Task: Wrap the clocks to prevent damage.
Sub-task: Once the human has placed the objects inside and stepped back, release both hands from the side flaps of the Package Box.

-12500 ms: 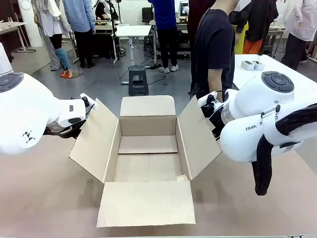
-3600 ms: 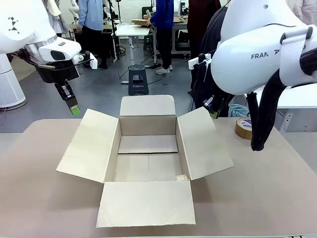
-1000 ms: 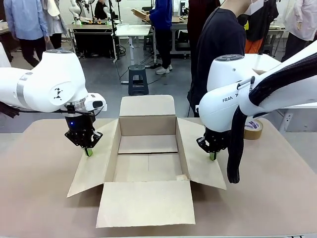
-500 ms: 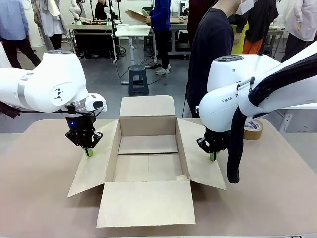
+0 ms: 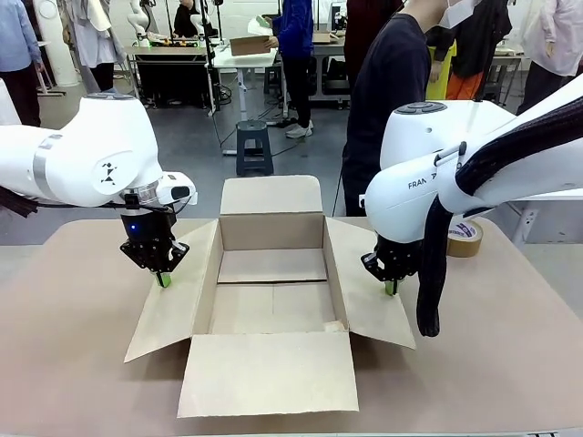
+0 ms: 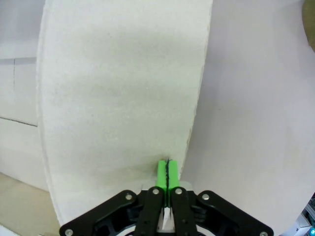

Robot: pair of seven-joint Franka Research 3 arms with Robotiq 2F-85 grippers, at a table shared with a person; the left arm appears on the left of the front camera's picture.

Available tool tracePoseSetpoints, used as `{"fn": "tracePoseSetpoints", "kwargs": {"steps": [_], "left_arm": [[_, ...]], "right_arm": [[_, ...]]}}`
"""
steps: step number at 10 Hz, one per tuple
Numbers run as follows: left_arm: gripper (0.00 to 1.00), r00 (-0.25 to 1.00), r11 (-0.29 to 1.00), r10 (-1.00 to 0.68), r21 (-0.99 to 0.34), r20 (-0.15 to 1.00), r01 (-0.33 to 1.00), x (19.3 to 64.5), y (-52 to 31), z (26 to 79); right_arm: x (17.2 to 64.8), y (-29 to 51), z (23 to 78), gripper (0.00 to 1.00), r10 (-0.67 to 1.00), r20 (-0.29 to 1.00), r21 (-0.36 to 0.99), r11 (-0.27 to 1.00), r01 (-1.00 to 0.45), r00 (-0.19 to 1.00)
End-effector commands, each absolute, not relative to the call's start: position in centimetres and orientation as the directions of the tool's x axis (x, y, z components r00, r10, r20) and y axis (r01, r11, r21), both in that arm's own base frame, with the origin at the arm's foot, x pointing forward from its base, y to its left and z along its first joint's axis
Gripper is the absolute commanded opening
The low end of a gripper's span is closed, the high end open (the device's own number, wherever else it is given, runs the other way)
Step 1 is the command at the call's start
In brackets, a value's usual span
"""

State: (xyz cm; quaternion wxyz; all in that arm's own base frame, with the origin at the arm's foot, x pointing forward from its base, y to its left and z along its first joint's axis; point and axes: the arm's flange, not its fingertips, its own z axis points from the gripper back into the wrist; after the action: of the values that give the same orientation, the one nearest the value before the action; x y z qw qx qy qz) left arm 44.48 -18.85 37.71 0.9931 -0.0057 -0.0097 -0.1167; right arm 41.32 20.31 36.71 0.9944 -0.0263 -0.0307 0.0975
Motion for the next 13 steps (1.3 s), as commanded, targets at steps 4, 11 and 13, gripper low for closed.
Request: {"fn": "tracePoseSetpoints", "kwargs": {"steps": [4,11,13], "left_arm": [[0.0,0.973,0.973,-0.232,-0.007,0.023,0.232,44.43,-18.77,37.94],[0.0,0.973,0.973,-0.232,-0.007,0.023,0.232,44.43,-18.77,37.94],[0.0,0.973,0.973,-0.232,-0.007,0.023,0.232,44.43,-18.77,37.94]], "right_arm": [[41.14,20.28,36.6,0.01,0.175,0.046,-0.047,0.984,-0.173,0.983],[41.14,20.28,36.6,0.01,0.175,0.046,-0.047,0.984,-0.173,0.983],[41.14,20.28,36.6,0.01,0.175,0.046,-0.047,0.984,-0.173,0.983]]}}
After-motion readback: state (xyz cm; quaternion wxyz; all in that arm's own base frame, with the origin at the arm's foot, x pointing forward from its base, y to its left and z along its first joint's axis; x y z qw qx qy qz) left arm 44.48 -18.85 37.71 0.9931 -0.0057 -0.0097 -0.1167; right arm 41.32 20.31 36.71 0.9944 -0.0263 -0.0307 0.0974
